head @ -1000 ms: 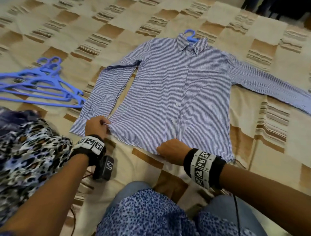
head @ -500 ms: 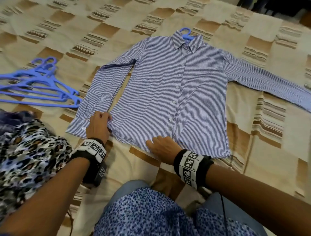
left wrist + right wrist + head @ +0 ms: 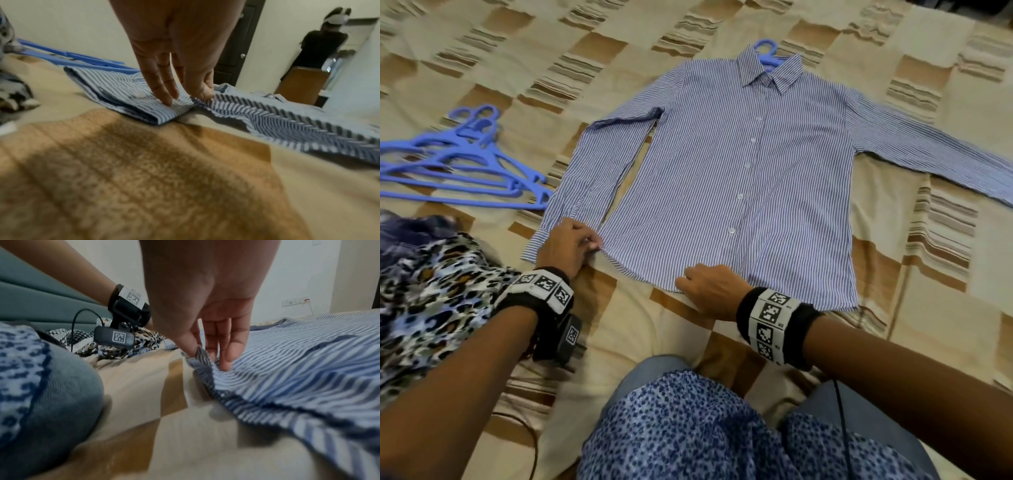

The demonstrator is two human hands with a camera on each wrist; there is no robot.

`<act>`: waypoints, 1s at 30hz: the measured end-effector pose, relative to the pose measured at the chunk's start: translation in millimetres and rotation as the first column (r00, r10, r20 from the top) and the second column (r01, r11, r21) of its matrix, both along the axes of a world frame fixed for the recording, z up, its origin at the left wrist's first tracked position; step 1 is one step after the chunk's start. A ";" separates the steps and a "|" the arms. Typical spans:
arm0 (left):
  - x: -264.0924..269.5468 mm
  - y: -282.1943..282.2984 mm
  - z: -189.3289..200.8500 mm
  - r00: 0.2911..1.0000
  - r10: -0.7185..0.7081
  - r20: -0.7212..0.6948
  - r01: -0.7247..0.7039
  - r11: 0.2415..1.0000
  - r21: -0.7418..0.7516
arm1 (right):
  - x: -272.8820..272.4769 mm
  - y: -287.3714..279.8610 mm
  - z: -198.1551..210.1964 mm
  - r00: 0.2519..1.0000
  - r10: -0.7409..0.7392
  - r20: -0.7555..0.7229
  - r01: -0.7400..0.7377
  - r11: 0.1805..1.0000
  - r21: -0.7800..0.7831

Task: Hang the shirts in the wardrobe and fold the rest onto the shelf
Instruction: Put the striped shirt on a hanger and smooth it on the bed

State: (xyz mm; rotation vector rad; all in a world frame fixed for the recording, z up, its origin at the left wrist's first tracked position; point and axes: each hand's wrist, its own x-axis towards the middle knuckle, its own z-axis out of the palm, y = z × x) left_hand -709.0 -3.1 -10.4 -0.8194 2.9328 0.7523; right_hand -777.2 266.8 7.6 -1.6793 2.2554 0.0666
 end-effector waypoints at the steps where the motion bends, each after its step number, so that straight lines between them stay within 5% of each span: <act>1: 0.0 1.1 1.1 1.000 0.004 0.024 -0.004 1.000 0.003 | 0.8 -0.7 -1.6 0.999 0.019 -0.027 -0.018 0.999 0.049; 6: -9.4 19.2 10.6 0.976 0.030 0.216 0.010 0.984 -0.180 | -4.2 2.7 9.2 0.994 -0.072 0.078 0.067 0.995 0.071; 9: -24.3 45.0 24.9 0.981 0.052 0.189 -0.009 0.975 -0.221 | -28.7 32.7 24.3 0.972 -0.189 0.140 0.182 0.982 0.059; 11: -36.3 68.2 30.9 0.984 -0.023 0.174 0.065 0.970 -0.236 | -48.0 65.9 30.7 0.980 -0.195 0.051 0.186 0.973 0.139; 15: -61.1 130.0 32.9 0.956 -0.254 0.150 0.268 0.960 -0.085 | -73.0 139.5 38.9 0.980 -0.182 -0.087 0.201 0.909 0.365; 19: -75.8 187.2 27.5 0.922 -0.379 0.077 0.372 0.924 0.088 | -74.6 190.6 35.3 0.971 -0.208 -0.117 0.238 0.882 0.406; 23: -79.3 219.8 16.4 0.916 -0.395 0.069 0.385 0.914 0.126 | -68.2 205.4 36.0 0.942 -0.201 -0.268 0.294 0.879 0.375; 26: -74.8 232.3 6.5 0.850 -0.464 0.249 0.460 0.885 0.079 | -64.7 208.5 44.3 0.862 -0.272 -0.428 0.396 0.889 0.231; 30: -70.5 235.3 -0.4 0.781 -0.478 0.402 0.526 0.850 -0.011 | -55.7 203.5 52.0 0.847 -0.340 -0.409 0.420 0.899 0.122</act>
